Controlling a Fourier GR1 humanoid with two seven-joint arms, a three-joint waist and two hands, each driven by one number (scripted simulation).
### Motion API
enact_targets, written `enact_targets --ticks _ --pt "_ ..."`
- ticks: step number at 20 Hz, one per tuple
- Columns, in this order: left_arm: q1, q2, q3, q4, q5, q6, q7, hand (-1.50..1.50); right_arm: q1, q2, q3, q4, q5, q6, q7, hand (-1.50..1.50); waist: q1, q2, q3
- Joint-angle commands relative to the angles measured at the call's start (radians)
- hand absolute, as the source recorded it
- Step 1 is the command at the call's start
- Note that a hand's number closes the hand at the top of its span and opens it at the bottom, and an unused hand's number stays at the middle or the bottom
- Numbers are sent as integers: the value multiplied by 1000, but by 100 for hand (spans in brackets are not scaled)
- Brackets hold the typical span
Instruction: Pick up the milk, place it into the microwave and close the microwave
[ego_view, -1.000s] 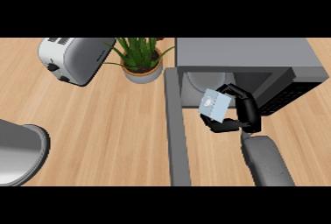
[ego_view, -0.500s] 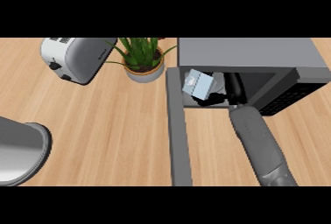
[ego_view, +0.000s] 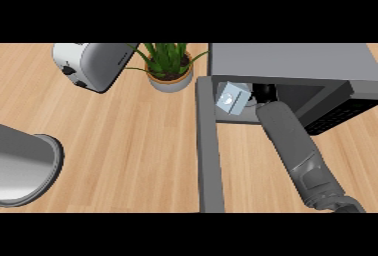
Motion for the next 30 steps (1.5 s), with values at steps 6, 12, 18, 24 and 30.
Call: enact_targets --ticks 6,12,18,24,30 --pt "-27 -6 -21 19 -20 -21 -18 -150 -152 -91 -55 157 38 -209 10 150 50 19 -4" --pt "-65 -1 -48 41 -49 -11 -8 -150 -132 -139 -31 222 86 -272 -80 150 56 34 -3" --pt "-72 0 -66 46 -55 -19 -2 -150 -155 -175 -10 311 135 -379 6 150 85 46 -3" --pt "-99 30 -48 59 -102 -11 -9 -150 -139 -222 19 379 183 -527 125 -150 87 48 -1" --pt "-115 19 -84 77 -132 -34 -21 -150 -159 -174 20 342 177 -402 15 -150 86 46 0"
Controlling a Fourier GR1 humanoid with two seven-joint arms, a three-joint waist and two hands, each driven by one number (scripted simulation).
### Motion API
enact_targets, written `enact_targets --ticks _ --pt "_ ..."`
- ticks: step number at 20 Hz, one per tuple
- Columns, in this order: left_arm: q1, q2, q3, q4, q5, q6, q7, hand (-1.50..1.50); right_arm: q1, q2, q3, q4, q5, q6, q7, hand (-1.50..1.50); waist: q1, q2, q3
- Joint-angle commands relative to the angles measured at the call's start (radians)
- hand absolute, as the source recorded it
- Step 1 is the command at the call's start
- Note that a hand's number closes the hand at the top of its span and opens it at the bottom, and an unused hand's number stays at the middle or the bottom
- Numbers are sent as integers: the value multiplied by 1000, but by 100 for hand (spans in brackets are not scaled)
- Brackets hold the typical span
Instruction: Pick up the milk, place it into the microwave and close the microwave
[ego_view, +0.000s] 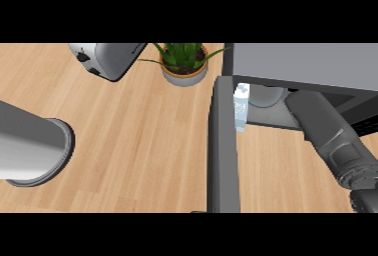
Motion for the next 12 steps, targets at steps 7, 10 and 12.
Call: enact_targets --ticks 7,10,12 --pt "-19 -2 -71 33 -47 -67 -17 -150 -23 25 -39 -22 -44 164 -113 -150 -6 -5 1" --pt "-22 -8 -103 49 -36 -92 -13 -150 -23 47 -82 -30 -92 241 -144 -150 -16 -9 1" --pt "-28 -23 -125 37 -43 -96 -17 -150 -26 52 -101 -32 -112 268 -159 -150 -16 -10 1"
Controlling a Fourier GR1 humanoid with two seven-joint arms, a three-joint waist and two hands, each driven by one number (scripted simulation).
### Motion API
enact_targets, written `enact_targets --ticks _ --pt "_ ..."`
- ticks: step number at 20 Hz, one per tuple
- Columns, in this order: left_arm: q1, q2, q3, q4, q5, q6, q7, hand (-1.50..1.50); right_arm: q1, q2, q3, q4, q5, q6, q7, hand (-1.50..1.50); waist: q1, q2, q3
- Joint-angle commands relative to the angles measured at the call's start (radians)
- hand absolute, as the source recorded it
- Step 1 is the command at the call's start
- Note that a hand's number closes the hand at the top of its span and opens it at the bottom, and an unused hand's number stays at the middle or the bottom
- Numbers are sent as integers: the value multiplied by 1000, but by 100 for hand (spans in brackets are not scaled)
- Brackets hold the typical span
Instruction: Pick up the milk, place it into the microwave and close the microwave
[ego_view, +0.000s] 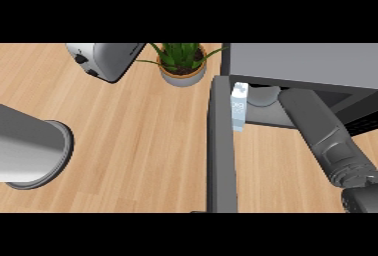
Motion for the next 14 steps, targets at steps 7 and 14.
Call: enact_targets --ticks 7,14 --pt "-23 -36 -95 18 -49 -56 -16 -150 36 50 -118 -30 -132 221 -140 -150 -50 -29 -8" --pt "-14 -50 -156 -14 -29 -63 21 150 107 64 -183 -18 -207 364 -196 -150 -68 -42 -8"
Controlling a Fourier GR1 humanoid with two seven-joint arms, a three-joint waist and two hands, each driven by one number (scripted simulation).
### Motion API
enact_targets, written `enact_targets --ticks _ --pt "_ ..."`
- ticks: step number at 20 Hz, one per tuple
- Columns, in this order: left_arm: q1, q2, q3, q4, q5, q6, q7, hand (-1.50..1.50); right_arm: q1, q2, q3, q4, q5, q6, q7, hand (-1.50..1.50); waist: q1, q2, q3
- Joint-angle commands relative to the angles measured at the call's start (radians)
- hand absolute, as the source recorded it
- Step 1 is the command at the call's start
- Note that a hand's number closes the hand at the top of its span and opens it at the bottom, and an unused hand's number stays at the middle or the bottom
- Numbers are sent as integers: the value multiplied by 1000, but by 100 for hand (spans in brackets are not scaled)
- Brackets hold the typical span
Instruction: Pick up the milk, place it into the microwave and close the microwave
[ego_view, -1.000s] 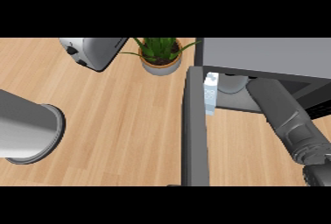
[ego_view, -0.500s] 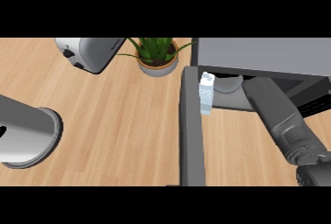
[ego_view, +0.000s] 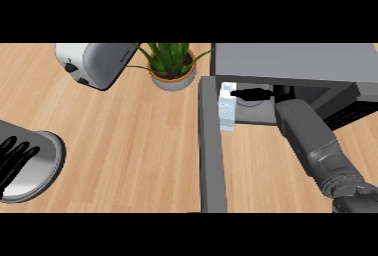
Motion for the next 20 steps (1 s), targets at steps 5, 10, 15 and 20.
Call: enact_targets --ticks 5,10,15,20 --pt "23 -12 -89 -45 17 13 78 150 112 46 -50 -9 -79 219 -86 -150 -38 -22 -2" --pt "0 -39 -184 -52 -25 78 104 150 227 51 -47 -47 -109 357 -150 -150 -66 -31 -3" --pt "11 -39 -346 -52 -120 170 80 150 322 89 10 -161 -104 347 -121 -150 -80 -38 -5" --pt "-7 -40 -429 -58 -187 158 98 150 462 96 56 -307 -112 406 -90 -150 -97 -45 -6"
